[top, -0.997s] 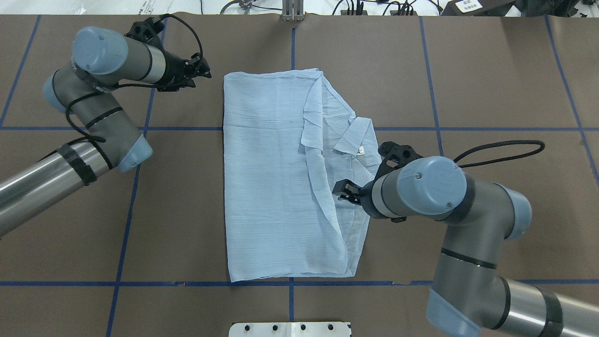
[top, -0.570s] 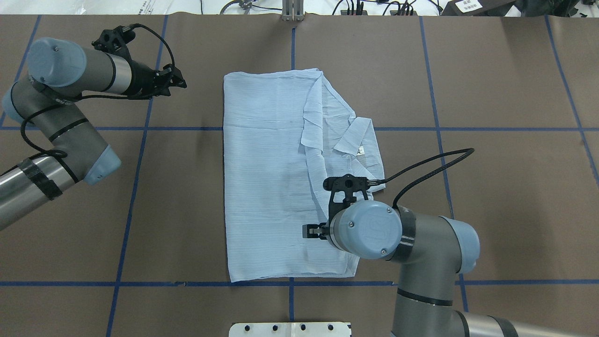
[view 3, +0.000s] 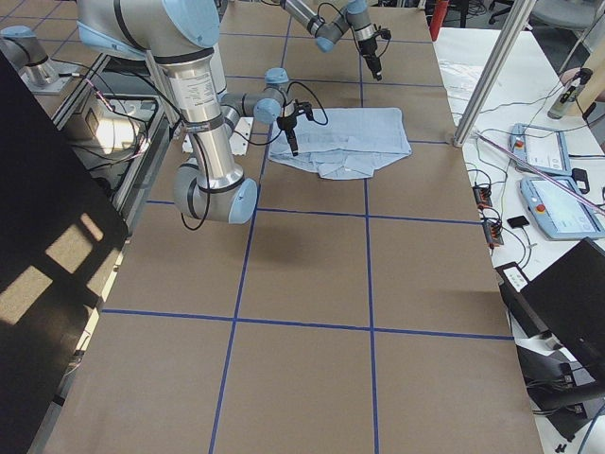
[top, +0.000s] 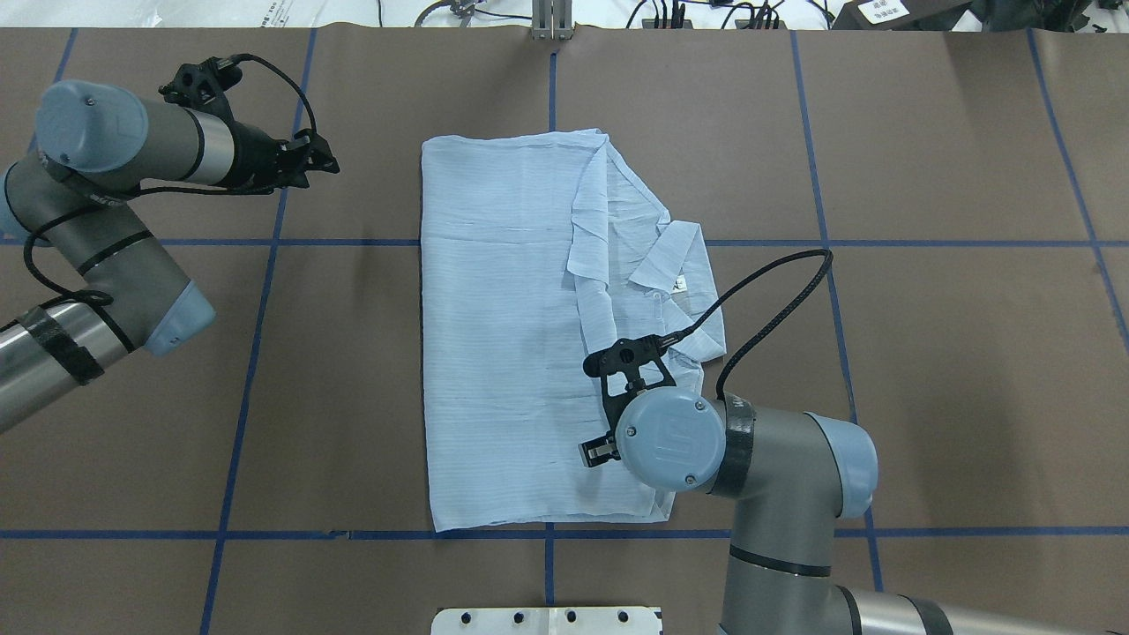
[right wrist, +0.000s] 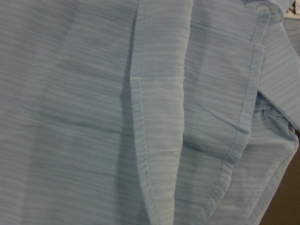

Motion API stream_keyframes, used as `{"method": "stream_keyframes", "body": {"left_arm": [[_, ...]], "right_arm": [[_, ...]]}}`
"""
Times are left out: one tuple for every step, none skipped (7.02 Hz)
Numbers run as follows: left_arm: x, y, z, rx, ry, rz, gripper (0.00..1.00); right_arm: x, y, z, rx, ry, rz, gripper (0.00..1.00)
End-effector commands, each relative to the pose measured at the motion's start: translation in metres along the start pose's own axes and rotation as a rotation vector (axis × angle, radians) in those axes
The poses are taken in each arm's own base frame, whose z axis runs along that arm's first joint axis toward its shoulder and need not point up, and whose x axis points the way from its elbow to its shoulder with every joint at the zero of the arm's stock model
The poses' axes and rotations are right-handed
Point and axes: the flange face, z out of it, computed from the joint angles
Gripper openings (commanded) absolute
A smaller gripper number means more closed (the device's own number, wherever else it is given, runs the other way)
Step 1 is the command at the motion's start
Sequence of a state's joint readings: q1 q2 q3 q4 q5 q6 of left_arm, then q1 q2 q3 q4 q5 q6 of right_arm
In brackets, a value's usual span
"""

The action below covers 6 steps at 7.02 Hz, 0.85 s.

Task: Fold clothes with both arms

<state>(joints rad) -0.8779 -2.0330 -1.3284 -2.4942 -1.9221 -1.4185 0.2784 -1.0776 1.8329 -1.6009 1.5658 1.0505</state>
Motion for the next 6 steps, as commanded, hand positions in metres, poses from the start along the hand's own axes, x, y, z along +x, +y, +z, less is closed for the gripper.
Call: {"method": "stream_keyframes", "body": {"left_arm": [[0.001,-0.002,-0.002,0.004,0.002,-0.001,0.58],[0.0,-0.004,-0.003,0.007,0.002,-0.002,0.58],[0.001,-0.008,-0.005,0.013,0.002,-0.005,0.58],[0.002,-0.008,-0.005,0.012,0.006,-0.004,0.58],[0.005,-0.007,-0.008,-0.009,0.015,-0.003,0.58],[0.009,-0.006,-0.012,-0.011,0.022,-0.001,0.58]], "right_arm": [[0.05,0.001,0.022,-0.015,0.066,-0.047,1.0],[0.091,0.012,0.032,-0.007,0.061,-0.058,1.0],[0.154,0.023,0.03,0.0,0.02,-0.074,1.0],[0.193,0.015,0.023,-0.032,-0.014,-0.068,1.0],[0.198,0.011,0.021,-0.035,-0.019,-0.06,1.0],[0.191,0.009,0.019,-0.023,-0.023,-0.049,1.0]]}}
